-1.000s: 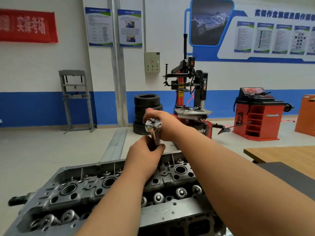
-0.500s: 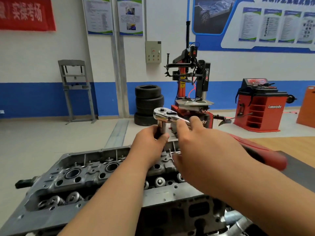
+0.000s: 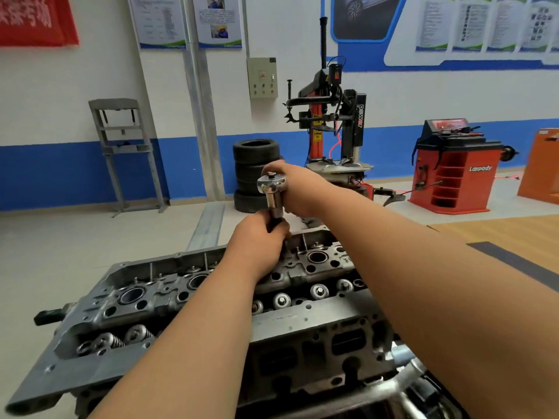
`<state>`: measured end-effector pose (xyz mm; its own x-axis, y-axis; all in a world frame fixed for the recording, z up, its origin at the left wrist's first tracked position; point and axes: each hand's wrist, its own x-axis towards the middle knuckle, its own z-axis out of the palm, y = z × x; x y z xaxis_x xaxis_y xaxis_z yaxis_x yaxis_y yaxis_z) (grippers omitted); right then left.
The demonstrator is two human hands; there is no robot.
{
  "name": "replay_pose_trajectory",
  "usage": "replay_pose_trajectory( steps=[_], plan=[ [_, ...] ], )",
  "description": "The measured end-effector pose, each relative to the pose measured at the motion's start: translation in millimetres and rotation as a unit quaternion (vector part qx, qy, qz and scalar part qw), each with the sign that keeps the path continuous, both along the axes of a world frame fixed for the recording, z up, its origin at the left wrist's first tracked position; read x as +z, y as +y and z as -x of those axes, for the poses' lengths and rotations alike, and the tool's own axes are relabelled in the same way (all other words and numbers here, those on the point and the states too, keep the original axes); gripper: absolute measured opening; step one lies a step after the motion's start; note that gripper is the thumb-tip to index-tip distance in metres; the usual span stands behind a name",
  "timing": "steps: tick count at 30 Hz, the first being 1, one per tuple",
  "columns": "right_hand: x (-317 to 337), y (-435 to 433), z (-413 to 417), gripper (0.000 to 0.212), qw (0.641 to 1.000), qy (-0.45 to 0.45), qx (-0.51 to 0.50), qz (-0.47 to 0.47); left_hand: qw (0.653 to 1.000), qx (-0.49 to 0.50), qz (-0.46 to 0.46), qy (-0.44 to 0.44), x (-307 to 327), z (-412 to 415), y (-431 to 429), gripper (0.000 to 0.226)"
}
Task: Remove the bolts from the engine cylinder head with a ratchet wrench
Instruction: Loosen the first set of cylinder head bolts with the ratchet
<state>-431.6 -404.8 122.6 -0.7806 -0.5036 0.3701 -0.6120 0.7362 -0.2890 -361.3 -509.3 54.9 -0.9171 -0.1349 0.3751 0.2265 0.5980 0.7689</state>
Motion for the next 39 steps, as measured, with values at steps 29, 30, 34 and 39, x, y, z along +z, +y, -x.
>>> replay_pose_trajectory(
  steps=[29, 30, 34, 39],
  plan=[
    [2.5, 10.6, -2.3, 0.053, 0.998, -0.038, -0.052, 0.003, 0.999, -0.004, -0.040, -0.004, -1.2, -1.3, 2.5, 0.015],
    [1.2, 16.8, -8.0, 0.054, 0.996, -0.025, -0.082, -0.018, 0.999, -0.003, -0.046, -0.002, -1.3, -0.9, 3.0, 0.016],
    [-4.7, 45.2, -47.0, 0.042, 0.971, 0.093, -0.190, -0.110, 0.998, 0.002, -0.057, 0.002, -3.1, -0.5, 5.3, 0.018],
    [-3.1, 64.6, -92.1, 0.027, 0.964, 0.138, -0.172, -0.148, 0.998, -0.006, -0.060, 0.008, -5.3, 0.1, 5.2, 0.016]
  ],
)
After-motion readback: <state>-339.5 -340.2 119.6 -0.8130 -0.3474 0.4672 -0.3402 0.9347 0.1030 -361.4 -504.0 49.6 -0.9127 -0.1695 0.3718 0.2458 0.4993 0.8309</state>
